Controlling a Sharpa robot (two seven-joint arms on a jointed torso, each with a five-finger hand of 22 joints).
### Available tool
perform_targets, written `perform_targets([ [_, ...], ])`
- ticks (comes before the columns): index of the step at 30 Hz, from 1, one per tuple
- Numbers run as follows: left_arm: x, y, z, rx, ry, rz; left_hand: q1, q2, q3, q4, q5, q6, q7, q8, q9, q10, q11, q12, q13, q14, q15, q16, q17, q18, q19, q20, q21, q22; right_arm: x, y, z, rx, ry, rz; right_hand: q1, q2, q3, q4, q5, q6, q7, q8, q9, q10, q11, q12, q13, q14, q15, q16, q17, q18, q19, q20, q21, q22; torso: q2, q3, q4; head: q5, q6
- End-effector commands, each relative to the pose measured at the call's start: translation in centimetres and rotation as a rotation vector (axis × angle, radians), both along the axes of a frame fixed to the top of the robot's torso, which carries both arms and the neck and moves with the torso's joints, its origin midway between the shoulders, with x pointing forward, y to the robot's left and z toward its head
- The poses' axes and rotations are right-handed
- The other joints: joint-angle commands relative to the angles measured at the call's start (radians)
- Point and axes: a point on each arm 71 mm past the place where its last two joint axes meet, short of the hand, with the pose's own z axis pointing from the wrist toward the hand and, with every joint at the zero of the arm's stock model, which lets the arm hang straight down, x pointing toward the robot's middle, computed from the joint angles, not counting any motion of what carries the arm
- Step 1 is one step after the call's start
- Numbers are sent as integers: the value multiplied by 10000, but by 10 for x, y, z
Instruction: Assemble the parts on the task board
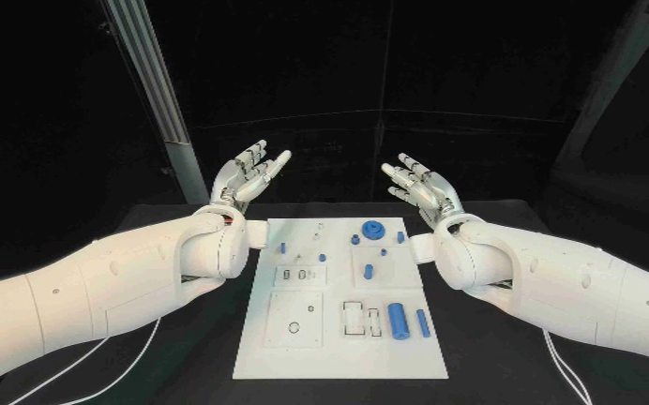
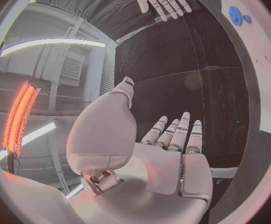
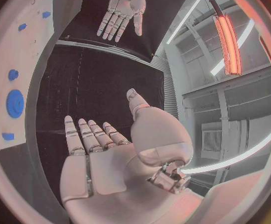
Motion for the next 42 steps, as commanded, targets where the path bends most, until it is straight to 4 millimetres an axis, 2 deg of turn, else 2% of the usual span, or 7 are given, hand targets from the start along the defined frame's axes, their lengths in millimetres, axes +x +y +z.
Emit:
perform_targets([
  [1,0,-4,4,-460,-401,-551,371,-43,20,120,65,143,762,44,17,127,24,65,20,142,23,70,19,213,32,129,64,16,2,12,1,-431,-32,2223,777,2,37,-362,60,367,1612,81,48,388,369,90,51,548,232,99,61,332,479,47,118,69,2,0,-1,0,-2],
  [5,0,-4,4,-460,-401,-551,375,-49,15,120,65,164,772,47,19,142,35,68,22,154,25,73,22,218,32,133,66,17,6,13,0,-639,-4,2731,1541,-134,144,-925,14,1785,1668,374,234,2119,433,401,218,2789,182,503,262,683,2440,36,630,350,2,0,-1,0,-2],
  [8,0,-4,4,-460,-401,-551,393,23,47,118,58,234,811,60,28,211,76,81,32,245,35,95,37,239,31,147,76,23,8,13,0,-742,16,2965,2101,-328,154,-1404,138,4449,1522,1055,545,5694,143,1171,495,6202,-305,1252,492,1217,4636,-7,1501,684,2,0,-1,0,-2],
  [14,-5,15,6,-607,-520,-745,457,488,303,86,-6,798,1031,130,76,856,288,148,86,1000,119,232,144,225,403,180,228,113,15,-19,4,-2881,-1442,1774,2321,-316,243,-1792,217,6744,1200,1465,640,7111,-230,1347,388,7564,-690,1305,382,1397,5650,-213,1850,672,132,11,-31,-33,-86],
  [24,-17,21,17,-517,-1356,-1362,991,1184,685,-147,-29,4466,1236,747,347,6376,395,1148,435,5340,-5,1445,628,328,5531,153,2150,987,19,-27,18,-4331,-2393,2025,2313,-200,471,-2236,129,7642,1026,1170,485,8014,-474,984,368,8829,-1029,1068,393,1392,6599,-570,2069,533,616,49,35,-79,162],
  [30,-27,19,22,-714,-1289,-1859,1033,1335,566,-327,-47,6077,1122,937,370,7292,189,1198,399,6513,-302,1643,700,444,6650,-22,2433,971,21,-27,31,-6186,-3419,2613,2412,-254,778,-2305,213,8255,849,1088,492,8936,-737,940,383,9958,-1427,1217,508,1387,7437,-979,2488,630,976,-24,149,-238,232],
  [42,-38,6,21,-1633,-393,-2812,1069,1444,447,-480,-49,6407,1031,964,353,7718,73,1168,408,6975,-428,1607,799,439,7107,-152,2436,877,31,-13,42,-11128,-4031,3695,2471,-678,1113,-2230,81,8982,344,928,503,10354,-1371,897,477,12630,-2312,2718,1491,1364,9634,-1961,4548,1623,1505,-78,332,-478,239],
])
